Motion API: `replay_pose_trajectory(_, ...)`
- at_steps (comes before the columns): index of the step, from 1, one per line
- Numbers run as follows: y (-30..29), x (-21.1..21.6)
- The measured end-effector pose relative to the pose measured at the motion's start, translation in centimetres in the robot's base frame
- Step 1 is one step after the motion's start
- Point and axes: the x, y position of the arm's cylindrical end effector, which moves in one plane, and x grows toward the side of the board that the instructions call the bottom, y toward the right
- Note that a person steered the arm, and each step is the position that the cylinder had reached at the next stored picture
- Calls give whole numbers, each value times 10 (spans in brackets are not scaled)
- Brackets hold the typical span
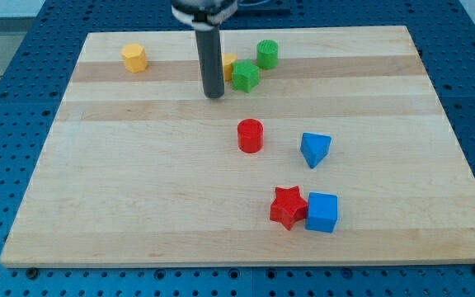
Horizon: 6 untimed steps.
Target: Move the green circle to the top right side
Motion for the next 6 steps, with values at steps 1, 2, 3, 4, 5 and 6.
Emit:
replay_pose_trajectory(1,17,-29)
replay_pose_trajectory(2,46,-47)
replay_pose_trajectory(3,86,-74)
replay_pose_trajectory(4,125,-79)
replay_pose_trajectory(5,87,-81)
replay_pose_trajectory(6,70,-55)
